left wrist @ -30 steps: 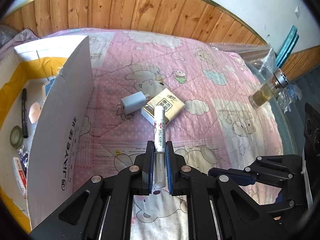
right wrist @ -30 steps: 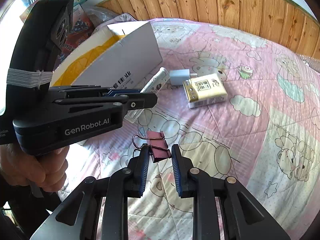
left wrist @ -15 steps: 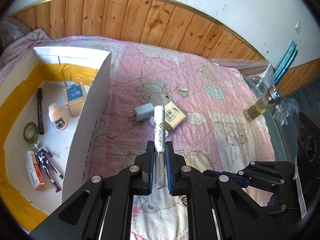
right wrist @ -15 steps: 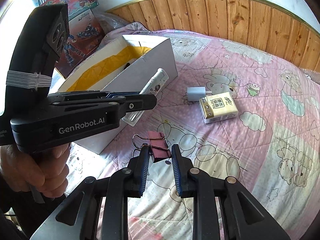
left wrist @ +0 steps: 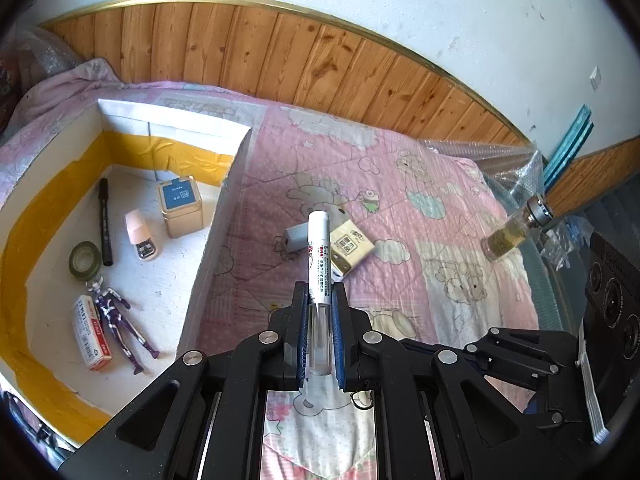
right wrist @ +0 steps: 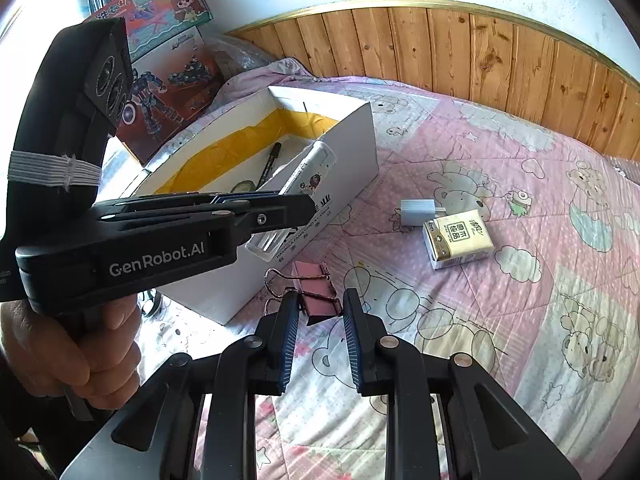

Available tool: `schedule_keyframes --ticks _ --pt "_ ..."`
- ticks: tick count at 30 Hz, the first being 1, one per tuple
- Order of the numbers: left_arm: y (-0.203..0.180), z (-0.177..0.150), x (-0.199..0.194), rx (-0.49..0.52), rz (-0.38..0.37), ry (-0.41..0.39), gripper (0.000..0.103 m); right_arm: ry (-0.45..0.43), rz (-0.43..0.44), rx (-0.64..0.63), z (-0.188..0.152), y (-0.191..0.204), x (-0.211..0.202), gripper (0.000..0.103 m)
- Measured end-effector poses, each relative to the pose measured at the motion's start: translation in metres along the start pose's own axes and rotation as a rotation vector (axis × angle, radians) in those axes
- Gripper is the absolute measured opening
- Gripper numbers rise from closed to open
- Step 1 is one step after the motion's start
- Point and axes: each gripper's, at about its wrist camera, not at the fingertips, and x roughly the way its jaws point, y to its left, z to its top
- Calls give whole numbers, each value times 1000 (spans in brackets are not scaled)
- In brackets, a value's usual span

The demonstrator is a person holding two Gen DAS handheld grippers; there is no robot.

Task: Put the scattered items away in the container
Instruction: 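Carry the glue stick with the left tool while the right tool carries the binder clip toward the box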

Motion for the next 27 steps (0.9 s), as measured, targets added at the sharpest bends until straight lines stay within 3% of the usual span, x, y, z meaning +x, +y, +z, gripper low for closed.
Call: schedule_keyframes --ticks 27 --pt "62 31 -73 -145 -70 -128 11 -57 20 -40 29 51 13 24"
